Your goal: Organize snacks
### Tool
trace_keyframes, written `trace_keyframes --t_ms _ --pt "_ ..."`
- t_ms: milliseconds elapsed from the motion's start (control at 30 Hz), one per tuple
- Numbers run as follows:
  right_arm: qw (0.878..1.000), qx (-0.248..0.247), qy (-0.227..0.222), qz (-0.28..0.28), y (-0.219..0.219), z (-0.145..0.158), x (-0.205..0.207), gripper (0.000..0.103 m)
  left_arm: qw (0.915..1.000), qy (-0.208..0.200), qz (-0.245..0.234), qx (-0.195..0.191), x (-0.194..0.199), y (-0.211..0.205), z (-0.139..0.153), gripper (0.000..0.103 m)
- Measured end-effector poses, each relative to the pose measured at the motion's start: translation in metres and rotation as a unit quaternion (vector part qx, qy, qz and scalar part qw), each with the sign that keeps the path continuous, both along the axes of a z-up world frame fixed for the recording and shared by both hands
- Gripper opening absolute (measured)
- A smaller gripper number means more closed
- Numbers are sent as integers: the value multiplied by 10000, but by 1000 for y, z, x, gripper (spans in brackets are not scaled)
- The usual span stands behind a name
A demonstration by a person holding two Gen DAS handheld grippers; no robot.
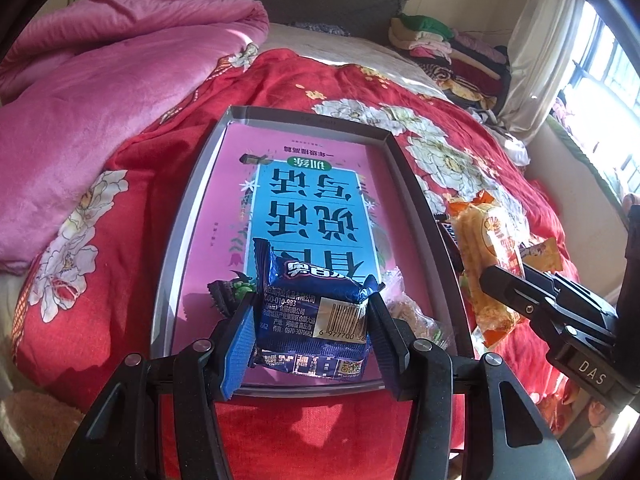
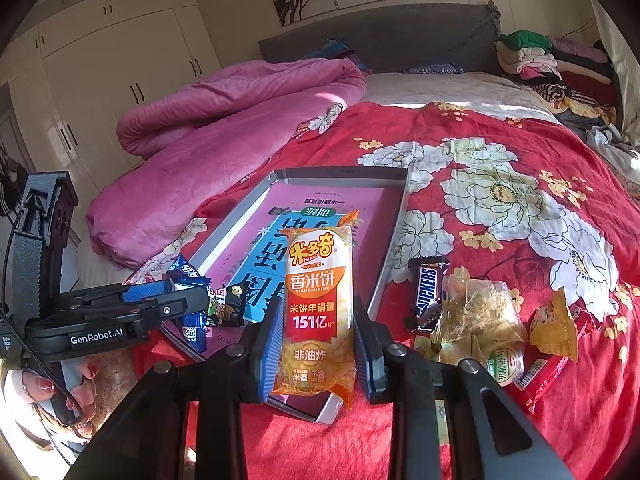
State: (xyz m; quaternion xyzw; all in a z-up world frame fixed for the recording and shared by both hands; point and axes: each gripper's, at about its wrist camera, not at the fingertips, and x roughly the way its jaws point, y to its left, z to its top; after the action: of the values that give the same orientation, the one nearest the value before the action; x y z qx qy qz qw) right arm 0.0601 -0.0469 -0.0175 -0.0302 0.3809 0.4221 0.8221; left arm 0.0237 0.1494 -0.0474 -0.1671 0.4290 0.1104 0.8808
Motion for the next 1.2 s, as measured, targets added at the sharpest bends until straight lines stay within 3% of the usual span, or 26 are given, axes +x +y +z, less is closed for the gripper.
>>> trace_keyframes --t_ms 367,1067,1200 --pt "9996 -239 78 -97 8 -10 4 32 9993 246 -274 -17 12 -13 -17 55" --pt "9945 -1036 -72 -122 44 -30 -3 32 9993 367 -96 -80 15 1 -26 55" --pt "9951 -983 26 -47 50 -32 -6 32 9992 370 -5 -113 14 6 -26 55"
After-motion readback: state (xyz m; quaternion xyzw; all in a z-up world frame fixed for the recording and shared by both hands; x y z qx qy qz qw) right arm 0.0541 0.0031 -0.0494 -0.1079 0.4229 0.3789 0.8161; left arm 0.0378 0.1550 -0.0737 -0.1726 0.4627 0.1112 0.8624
